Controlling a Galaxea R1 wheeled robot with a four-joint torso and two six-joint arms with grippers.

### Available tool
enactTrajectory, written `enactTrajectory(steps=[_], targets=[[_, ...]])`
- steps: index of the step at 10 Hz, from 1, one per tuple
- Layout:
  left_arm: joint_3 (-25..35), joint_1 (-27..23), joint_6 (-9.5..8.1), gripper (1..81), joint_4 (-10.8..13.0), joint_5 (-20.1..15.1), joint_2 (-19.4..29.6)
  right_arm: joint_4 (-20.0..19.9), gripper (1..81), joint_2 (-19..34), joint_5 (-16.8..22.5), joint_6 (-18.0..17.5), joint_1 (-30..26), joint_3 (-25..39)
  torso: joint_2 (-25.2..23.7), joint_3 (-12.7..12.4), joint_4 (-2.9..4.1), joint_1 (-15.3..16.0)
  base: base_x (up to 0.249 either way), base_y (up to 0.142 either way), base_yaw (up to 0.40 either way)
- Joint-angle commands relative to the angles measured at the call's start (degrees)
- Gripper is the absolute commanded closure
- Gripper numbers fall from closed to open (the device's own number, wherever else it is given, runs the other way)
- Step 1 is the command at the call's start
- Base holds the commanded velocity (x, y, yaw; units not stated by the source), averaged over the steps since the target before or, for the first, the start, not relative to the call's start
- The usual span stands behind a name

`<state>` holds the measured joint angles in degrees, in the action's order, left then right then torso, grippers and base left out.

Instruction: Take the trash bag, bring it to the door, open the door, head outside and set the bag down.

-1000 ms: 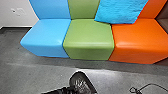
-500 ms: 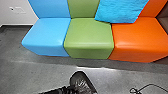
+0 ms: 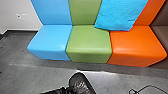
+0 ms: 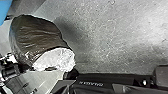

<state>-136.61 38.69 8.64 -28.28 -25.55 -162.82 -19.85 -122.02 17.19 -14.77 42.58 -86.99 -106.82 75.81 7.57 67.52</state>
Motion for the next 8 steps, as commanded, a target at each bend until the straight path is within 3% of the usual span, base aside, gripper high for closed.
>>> enactTrajectory(steps=[1,4,8], targets=[[1.1,-4.1,-0.21,81.1,-0.5,-5.3,1.9,-1.1,1.0,2.5,4.3,0.2,-2.5,0.9,5.6,-4.5,0.0,-3.6,0.0,0.0,0.0],[2.5,-3.0,-0.12,81.1,-0.5,-6.1,3.5,-0.6,1.0,1.5,3.7,0.3,-0.6,-1.0,12.0,-9.2,0.0,-7.8,0.0,0.0,0.0],[14.9,0.5,-0.12,81.1,-0.2,-6.0,13.4,-0.5,1.0,-1.5,1.8,3.3,5.6,-5.8,20.8,-15.6,0.0,-13.5,0.0,0.0,0.0]])
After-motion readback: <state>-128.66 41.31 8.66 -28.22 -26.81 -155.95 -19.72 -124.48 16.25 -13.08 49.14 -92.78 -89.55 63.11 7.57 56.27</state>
